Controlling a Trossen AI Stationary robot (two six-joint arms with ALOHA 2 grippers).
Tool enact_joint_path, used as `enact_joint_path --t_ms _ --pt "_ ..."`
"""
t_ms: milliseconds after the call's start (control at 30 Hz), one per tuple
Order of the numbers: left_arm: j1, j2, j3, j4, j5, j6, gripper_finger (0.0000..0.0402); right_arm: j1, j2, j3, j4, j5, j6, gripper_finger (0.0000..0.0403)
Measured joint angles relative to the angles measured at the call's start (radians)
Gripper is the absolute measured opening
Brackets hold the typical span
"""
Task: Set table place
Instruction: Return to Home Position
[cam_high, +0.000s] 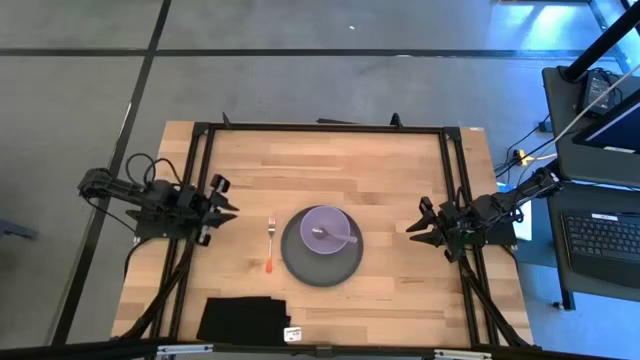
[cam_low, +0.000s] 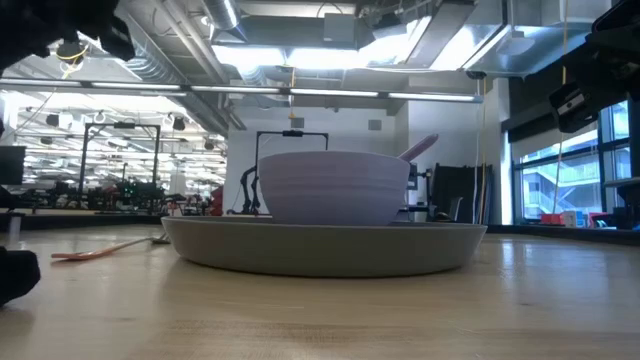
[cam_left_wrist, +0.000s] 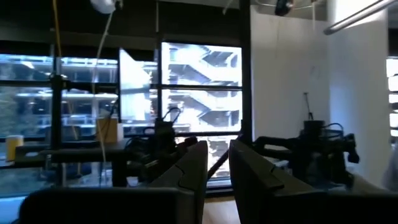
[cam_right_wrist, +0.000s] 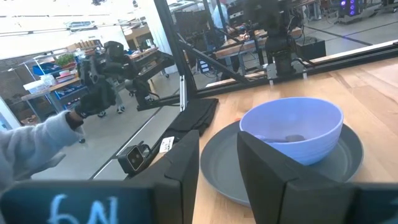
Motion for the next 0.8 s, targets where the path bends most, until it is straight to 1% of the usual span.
enact_joint_path --t_ms 67,267,800 --pt "0.0 0.0 0.0 -0.005 -0.016 0.0 0.0062 0.0 0.0 0.0 0.0 0.0 0.001 0.0113" --pt "0.0 0.0 0.0 -0.037 -0.016 0.0 0.0054 0.0 0.0 0.0 0.0 0.0 0.0 0.0113" --pt "0.0 0.0 0.0 -0.037 -0.016 0.0 0.0025 0.0 0.0 0.0 0.0 0.0 0.0 0.0113"
